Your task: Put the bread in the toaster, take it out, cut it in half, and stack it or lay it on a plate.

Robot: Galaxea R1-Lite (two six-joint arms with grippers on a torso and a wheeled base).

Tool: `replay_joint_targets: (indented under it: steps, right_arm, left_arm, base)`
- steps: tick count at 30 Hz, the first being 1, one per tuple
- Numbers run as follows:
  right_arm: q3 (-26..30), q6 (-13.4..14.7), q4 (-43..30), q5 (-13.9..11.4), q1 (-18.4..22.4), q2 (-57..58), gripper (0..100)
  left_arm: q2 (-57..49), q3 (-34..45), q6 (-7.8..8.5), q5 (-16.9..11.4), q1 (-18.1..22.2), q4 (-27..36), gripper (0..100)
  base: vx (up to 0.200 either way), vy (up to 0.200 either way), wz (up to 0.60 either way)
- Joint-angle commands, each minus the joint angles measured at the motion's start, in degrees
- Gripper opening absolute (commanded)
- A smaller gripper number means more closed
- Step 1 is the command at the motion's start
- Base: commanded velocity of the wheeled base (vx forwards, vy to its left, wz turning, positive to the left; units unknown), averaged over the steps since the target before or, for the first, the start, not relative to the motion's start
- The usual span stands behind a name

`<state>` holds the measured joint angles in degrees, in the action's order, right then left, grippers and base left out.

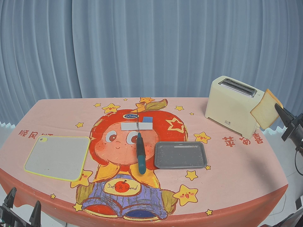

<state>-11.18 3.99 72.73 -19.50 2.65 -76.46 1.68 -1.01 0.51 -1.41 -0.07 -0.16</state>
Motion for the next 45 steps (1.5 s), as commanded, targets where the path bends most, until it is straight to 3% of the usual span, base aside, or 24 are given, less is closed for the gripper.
replay_joint_targets:
  steps: [1, 12, 45]
  right_arm:
    - [0.6, 0.0, 0.0, 0.0, -0.4, 0.6, 0]
    - [0.7, 0.1, 0.0, 0.4, -0.3, 0.7, 0]
    - [1.2, 0.1, 0.0, 0.3, -1.7, 0.9, 0]
  left_arm:
    - [0.0, 1.0, 0.02, 0.0, 0.0, 0.0, 100]
    - [0.1, 1.0, 0.02, 0.0, 0.0, 0.0, 100]
    - [0.0, 1.0, 0.02, 0.0, 0.0, 0.0, 100]
  base:
    - [0.0, 0.0, 0.0]
    - [0.0, 0.0, 0.0]
    - [0.0, 0.2, 0.0]
